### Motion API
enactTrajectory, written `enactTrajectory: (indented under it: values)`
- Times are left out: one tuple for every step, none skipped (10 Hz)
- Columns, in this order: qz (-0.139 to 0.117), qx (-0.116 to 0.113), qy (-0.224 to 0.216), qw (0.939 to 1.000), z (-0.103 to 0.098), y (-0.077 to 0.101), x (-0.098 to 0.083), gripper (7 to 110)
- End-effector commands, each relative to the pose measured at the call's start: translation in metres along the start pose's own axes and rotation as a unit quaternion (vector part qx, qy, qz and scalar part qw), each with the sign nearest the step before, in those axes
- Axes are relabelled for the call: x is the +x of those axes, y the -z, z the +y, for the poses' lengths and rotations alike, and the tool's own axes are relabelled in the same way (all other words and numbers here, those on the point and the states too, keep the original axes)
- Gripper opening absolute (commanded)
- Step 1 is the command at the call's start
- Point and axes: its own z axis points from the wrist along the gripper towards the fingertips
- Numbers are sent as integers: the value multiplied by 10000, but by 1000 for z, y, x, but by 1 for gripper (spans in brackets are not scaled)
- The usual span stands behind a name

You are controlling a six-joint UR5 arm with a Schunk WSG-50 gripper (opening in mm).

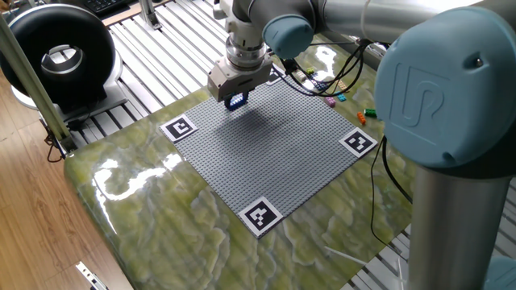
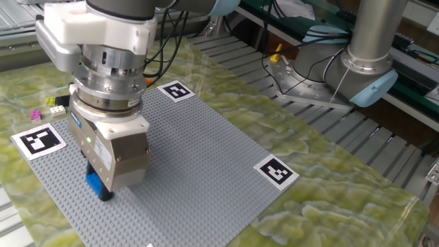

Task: Stack small Lego blocks one on top of the other

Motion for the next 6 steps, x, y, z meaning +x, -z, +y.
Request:
enactTrajectory:
  values:
    - [-60, -22, -62, 10000, 0, -7, -4, 7]
    - [-46, -12, -61, 10000, 0, -5, -3, 7]
    - [-9, 0, -52, 10000, 1, -3, 0, 7]
    - [86, 50, -9, 10000, -1, -1, 5, 7]
    - [140, 50, -3, 9999, -2, 4, 8, 7]
    - [194, 56, 35, 9998, -3, 11, 10, 7]
